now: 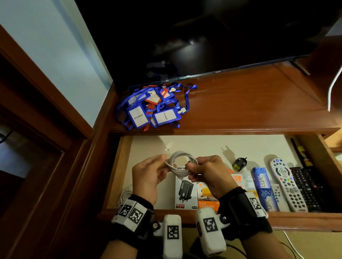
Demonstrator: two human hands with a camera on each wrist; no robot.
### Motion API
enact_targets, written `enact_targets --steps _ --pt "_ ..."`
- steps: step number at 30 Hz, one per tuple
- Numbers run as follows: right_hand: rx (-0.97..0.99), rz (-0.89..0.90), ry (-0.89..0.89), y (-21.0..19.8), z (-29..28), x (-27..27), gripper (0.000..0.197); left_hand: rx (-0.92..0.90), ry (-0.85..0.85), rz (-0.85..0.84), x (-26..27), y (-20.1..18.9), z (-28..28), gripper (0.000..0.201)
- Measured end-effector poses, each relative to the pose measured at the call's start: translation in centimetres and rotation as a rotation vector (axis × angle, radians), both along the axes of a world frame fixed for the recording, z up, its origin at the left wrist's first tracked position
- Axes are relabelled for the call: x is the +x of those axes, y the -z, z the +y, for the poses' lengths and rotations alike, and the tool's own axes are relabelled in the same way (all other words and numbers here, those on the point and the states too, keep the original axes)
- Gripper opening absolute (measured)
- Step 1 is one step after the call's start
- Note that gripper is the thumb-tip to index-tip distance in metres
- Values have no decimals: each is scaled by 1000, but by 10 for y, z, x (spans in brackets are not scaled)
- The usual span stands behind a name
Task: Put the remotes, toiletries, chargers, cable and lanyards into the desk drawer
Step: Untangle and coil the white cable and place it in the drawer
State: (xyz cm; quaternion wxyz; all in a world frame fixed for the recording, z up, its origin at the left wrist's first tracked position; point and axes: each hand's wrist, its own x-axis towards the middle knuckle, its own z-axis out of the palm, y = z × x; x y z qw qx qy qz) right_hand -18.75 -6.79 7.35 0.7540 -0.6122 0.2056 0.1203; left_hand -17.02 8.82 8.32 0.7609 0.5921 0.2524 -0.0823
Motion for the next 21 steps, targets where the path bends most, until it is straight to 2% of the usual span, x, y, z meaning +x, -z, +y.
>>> enact_targets --steps 5,11,16,21 --pt "-98 -72 -86 2 -7 3 17 72 190 62 1 -1 -1 18" --pt "19 -32 -102 12 -10 6 24 122 326 98 5 -3 -3 33" --pt "-31 16 -211 10 -14 15 25 -115 285 133 5 3 -1 30" --pt "-192 18 -263 12 -10 24 25 -100 261 168 9 3 0 29"
